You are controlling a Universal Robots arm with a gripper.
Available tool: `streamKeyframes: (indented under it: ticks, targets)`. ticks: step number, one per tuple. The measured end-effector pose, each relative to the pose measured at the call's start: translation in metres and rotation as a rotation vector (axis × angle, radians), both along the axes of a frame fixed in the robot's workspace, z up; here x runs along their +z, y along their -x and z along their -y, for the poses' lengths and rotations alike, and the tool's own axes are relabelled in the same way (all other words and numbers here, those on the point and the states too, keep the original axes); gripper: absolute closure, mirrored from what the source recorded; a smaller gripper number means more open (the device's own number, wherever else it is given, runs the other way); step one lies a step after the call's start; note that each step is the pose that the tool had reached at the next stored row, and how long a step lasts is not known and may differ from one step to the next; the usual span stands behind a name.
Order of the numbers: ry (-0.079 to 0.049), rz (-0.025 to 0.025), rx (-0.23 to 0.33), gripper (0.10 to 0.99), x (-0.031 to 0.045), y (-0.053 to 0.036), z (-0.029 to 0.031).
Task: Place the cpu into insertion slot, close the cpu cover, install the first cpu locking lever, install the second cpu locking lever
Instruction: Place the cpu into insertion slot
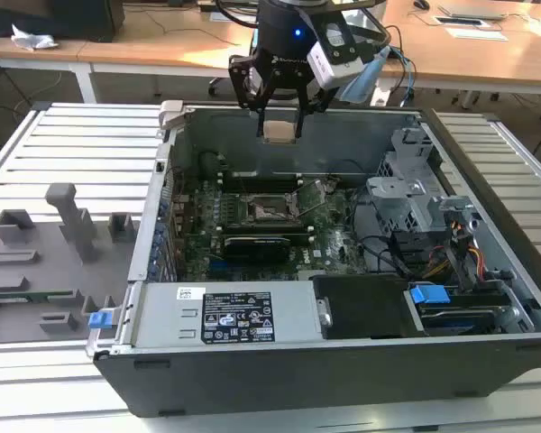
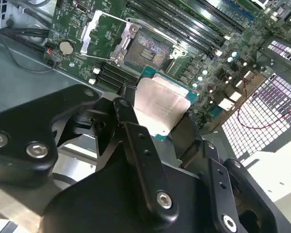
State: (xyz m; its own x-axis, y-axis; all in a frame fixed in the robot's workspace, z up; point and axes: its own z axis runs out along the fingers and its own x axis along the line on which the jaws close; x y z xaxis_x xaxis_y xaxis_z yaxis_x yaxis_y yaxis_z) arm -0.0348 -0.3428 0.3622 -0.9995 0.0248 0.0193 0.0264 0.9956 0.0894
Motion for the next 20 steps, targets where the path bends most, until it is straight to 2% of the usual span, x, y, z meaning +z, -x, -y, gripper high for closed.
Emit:
streamKeyframes:
  ticks: [5,13,14,16,20]
  targets:
    - [0.0,-0.0001,0.0,0.545,-0.0009,0.0,0.0]
    - [0.0,0.0,0.0,0.545,-0.0132,0.0,0.0]
    - [0.0,0.0,0.0,0.545,-0.0162,0.0,0.0]
    - [0.0,0.0,0.0,0.545,-0.027,0.0,-0.0001]
    - [0.001,0.0001,0.0,0.545,-0.0342,0.0,-0.0002]
